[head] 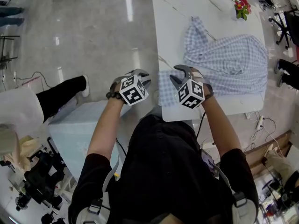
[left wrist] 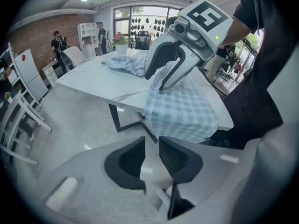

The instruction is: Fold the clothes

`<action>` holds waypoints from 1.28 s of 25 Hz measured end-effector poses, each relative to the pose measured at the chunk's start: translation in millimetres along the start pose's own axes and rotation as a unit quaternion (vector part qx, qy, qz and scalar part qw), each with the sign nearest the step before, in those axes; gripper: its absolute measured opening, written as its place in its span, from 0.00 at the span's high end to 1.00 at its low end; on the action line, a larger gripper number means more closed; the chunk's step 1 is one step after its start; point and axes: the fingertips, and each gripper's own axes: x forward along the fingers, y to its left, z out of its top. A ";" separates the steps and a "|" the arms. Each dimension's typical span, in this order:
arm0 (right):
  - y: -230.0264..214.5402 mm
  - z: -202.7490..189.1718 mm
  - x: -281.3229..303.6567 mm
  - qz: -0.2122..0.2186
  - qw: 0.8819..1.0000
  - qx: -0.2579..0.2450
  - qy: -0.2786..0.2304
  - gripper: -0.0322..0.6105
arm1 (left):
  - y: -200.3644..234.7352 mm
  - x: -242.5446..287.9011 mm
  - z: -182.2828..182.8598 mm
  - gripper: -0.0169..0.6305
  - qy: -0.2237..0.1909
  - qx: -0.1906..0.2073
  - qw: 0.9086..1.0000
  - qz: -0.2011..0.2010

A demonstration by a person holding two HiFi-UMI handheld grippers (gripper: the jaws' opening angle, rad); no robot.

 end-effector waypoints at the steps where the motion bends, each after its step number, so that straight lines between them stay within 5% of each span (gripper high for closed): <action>1: -0.1 -0.2 -2.3 -0.003 1.000 0.002 -0.003 0.67 | -2.6 -1.3 -0.5 0.82 -0.002 -0.007 1.000 0.002; 6: 1.0 -12.2 -23.5 -0.019 0.999 0.035 -0.016 0.63 | -44.9 -6.6 3.2 0.80 -0.037 -0.041 0.998 -0.035; 12: 23.6 -44.0 -41.9 -0.006 0.999 0.048 0.001 0.63 | -97.7 3.4 3.1 0.79 -0.018 0.013 0.998 -0.061; 21: 46.1 -88.8 -80.0 0.003 0.998 0.066 0.010 0.64 | -126.8 0.0 23.9 0.80 -0.019 -0.026 0.998 -0.046; 27: 57.0 -124.4 -107.7 0.005 0.996 0.094 0.003 0.66 | -139.2 4.3 33.9 0.80 -0.026 -0.091 0.995 -0.020; 32: 60.1 -150.7 -117.5 0.008 0.995 0.096 0.013 0.67 | -136.4 14.9 63.6 0.81 -0.013 -0.067 0.998 0.014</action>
